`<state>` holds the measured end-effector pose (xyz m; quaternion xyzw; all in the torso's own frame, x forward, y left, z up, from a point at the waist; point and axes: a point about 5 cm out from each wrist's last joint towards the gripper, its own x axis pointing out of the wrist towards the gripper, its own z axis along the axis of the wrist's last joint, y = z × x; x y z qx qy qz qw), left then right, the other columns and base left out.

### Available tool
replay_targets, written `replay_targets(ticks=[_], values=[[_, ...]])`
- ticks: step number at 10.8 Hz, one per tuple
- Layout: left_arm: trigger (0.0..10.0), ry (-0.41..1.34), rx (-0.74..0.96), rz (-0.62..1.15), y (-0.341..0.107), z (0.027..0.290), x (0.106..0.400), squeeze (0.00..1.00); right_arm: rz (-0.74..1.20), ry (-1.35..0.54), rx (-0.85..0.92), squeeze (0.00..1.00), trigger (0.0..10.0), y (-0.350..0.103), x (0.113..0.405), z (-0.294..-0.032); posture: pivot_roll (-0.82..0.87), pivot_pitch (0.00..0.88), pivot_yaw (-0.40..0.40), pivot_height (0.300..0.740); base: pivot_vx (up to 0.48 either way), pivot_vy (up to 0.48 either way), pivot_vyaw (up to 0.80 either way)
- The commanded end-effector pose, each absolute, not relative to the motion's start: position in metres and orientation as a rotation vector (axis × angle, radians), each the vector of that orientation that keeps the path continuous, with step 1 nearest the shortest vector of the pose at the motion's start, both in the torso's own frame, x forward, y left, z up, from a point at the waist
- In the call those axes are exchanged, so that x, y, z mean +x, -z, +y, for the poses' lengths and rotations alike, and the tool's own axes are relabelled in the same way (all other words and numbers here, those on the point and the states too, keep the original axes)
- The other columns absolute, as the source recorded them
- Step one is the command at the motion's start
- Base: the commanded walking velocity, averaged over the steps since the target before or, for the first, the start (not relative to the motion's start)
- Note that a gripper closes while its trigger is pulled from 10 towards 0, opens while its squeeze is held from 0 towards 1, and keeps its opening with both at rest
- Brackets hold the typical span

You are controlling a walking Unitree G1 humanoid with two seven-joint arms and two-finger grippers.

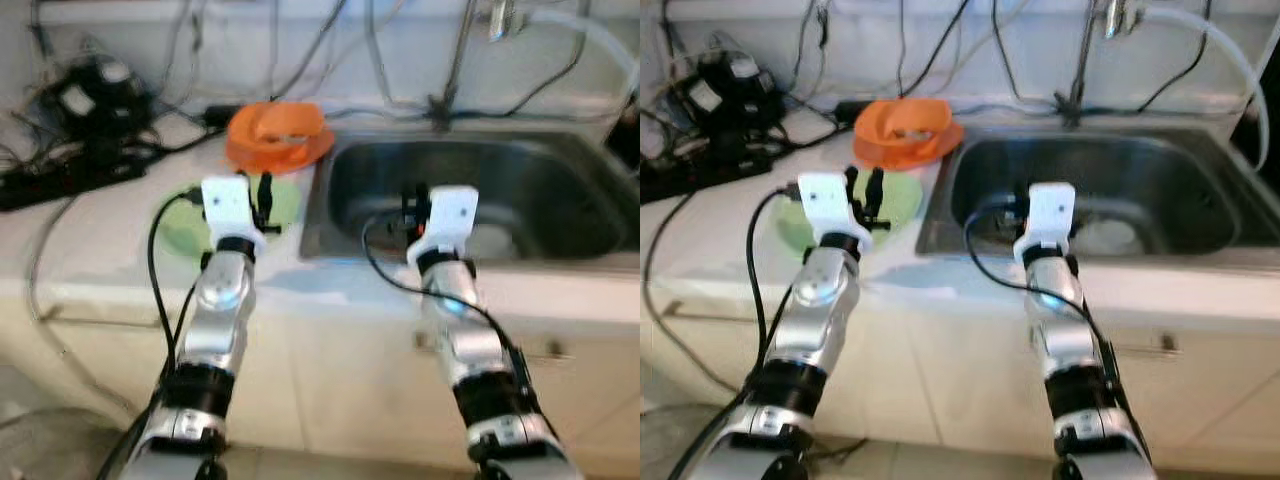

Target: Kitchen organization

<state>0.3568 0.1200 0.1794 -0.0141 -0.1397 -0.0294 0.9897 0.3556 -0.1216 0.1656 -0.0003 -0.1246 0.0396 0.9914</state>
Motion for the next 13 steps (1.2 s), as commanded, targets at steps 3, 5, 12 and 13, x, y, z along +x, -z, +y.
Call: replay_targets(ticks=[3,5,12,13], values=[[10.0,0.06,-0.02,-0.287,-0.1815,0.1195,0.3552,0.0,-0.231,-0.071,0.009,0.0,10.0,-0.1602,0.3547,-0.1255,0.05,0.0,0.085,0.74,0.0,0.0,0.0],[10.0,0.064,-0.022,-0.289,-0.1818,0.1175,0.3551,0.0,-0.231,-0.074,0.01,0.0,10.0,-0.1601,0.3546,-0.1249,0.04,0.0,0.084,0.74,0.0,0.0,0.0],[10.0,0.085,-0.025,-0.288,-0.1819,0.1115,0.355,0.0,-0.244,-0.068,0.004,0.0,10.0,-0.1623,0.3544,-0.1246,0.04,0.0,0.083,0.74,0.0,0.0,0.08],[10.0,0.087,-0.026,-0.289,-0.1822,0.1111,0.3551,0.0,-0.235,-0.059,0.017,0.0,10.0,-0.1611,0.355,-0.1266,0.04,0.0,0.083,0.74,0.0,0.0,0.0]])
